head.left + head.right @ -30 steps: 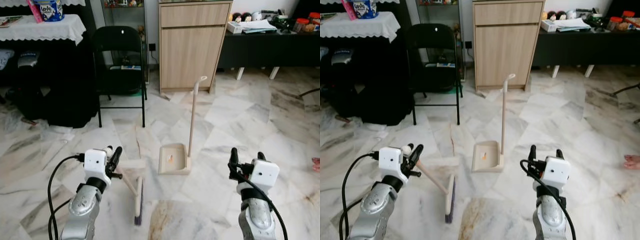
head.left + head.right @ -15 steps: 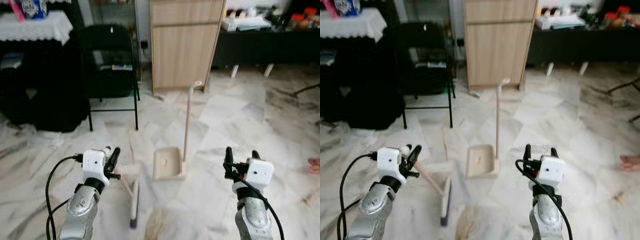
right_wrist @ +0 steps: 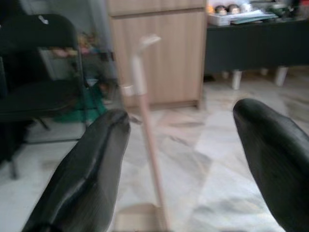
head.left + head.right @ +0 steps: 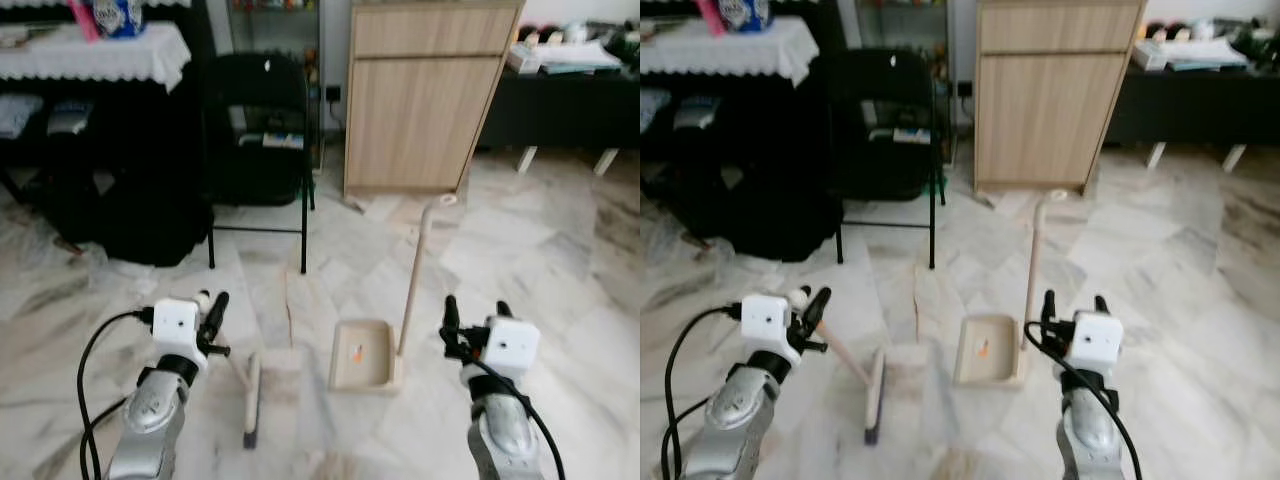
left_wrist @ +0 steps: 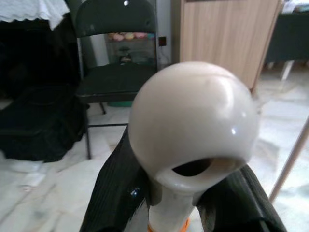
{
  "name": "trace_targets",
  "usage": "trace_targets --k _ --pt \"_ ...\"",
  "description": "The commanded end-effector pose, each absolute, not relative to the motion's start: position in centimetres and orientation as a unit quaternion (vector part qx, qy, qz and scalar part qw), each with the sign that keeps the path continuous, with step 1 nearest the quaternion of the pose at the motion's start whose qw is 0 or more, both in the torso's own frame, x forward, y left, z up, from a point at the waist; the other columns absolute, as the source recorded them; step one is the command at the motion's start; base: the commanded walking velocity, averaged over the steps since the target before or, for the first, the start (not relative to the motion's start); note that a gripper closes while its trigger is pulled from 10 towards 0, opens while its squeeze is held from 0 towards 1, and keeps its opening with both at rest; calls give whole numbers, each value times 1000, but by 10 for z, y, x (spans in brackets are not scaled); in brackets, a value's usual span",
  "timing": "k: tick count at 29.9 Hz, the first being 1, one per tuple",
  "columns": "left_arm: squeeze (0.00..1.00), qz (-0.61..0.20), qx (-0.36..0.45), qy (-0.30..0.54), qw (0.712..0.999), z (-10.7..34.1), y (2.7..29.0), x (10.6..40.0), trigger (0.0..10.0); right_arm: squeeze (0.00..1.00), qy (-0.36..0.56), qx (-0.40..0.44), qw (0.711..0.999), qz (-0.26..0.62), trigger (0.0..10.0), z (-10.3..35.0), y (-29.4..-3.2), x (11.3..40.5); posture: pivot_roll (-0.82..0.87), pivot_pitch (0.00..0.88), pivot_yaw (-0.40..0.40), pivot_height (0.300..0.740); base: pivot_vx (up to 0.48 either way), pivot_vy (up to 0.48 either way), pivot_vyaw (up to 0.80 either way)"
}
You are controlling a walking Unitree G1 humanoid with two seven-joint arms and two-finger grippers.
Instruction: Sweep floor
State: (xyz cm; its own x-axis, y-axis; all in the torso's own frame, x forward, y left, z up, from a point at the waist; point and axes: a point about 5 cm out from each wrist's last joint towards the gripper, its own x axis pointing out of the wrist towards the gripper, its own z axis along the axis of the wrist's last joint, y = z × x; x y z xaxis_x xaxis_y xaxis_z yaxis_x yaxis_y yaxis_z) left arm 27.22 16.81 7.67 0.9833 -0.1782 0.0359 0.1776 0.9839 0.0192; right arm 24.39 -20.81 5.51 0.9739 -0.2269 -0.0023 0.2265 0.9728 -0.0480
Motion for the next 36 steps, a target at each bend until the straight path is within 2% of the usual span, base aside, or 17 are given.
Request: trace_targets --k 1,24,34,36 --pt "0 -92 15 -41 995 86 172 274 10000 0 -8 -10 994 -107 10000 60 -199 248 -46 0 24 740 304 0 0" --pt "0 -94 14 -39 995 85 171 273 10000 0 -1 8 993 -120 10000 59 -202 247 -47 0 24 740 294 0 0" --pt "0 -92 13 -37 995 83 172 272 10000 0 -3 8 992 -122 10000 59 -203 247 -47 0 24 740 77 0 -750" --pt "0 -91 13 -37 995 83 172 272 10000 0 -8 3 993 -119 10000 61 -203 247 -47 0 24 740 0 0 0"
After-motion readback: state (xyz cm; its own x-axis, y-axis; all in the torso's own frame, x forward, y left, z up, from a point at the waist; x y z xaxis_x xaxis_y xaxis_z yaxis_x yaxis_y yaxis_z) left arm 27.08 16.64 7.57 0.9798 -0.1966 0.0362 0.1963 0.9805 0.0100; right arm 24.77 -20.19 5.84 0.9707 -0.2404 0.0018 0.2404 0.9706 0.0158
